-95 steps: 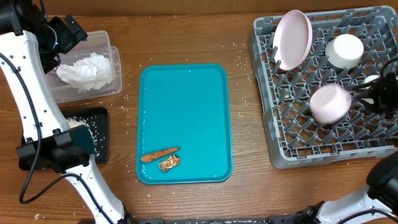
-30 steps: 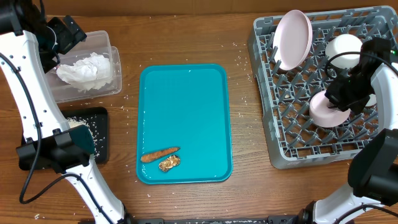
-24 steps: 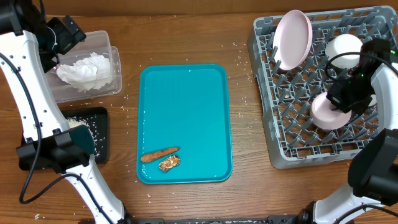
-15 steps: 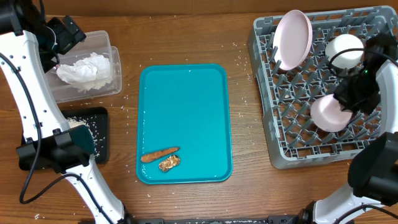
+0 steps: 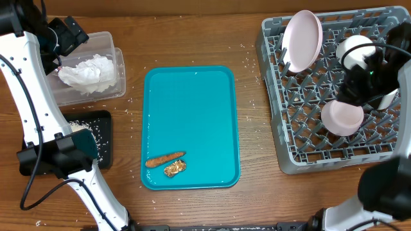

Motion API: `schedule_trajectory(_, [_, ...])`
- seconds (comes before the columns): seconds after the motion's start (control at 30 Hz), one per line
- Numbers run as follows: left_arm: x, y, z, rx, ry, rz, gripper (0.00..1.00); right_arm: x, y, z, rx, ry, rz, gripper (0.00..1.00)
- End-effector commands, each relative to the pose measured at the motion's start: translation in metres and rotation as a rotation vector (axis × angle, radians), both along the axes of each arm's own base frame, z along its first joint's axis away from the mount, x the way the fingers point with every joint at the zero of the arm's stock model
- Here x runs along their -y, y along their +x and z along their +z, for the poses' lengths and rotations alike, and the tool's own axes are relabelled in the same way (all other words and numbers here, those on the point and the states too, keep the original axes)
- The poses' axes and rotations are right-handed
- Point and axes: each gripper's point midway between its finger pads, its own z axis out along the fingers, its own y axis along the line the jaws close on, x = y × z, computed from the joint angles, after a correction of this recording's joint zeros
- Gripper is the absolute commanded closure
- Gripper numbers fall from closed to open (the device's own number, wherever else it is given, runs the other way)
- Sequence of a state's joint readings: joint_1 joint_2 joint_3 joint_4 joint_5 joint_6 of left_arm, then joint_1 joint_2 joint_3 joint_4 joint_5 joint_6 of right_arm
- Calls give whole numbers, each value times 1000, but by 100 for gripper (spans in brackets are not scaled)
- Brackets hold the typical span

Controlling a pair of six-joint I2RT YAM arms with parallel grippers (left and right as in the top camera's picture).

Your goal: Sort waste into correct bins and load items into the dishwasher

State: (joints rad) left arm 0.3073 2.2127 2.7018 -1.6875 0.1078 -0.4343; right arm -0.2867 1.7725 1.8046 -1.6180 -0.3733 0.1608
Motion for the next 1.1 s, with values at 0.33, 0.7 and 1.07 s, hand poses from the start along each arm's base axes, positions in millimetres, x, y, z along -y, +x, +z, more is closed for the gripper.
schedule_trajectory(0.33, [83, 15, 21, 121, -378, -215, 0, -162, -39, 57, 245, 202, 615, 0])
schedule_trajectory(0.7, [121, 16, 33, 213, -391, -511, 6, -203, -51, 59, 280, 232, 751, 0])
schedule_trajectory(1.07, [173, -4, 66, 274, -344, -672, 18, -198, -32, 57, 320, 167, 704, 0])
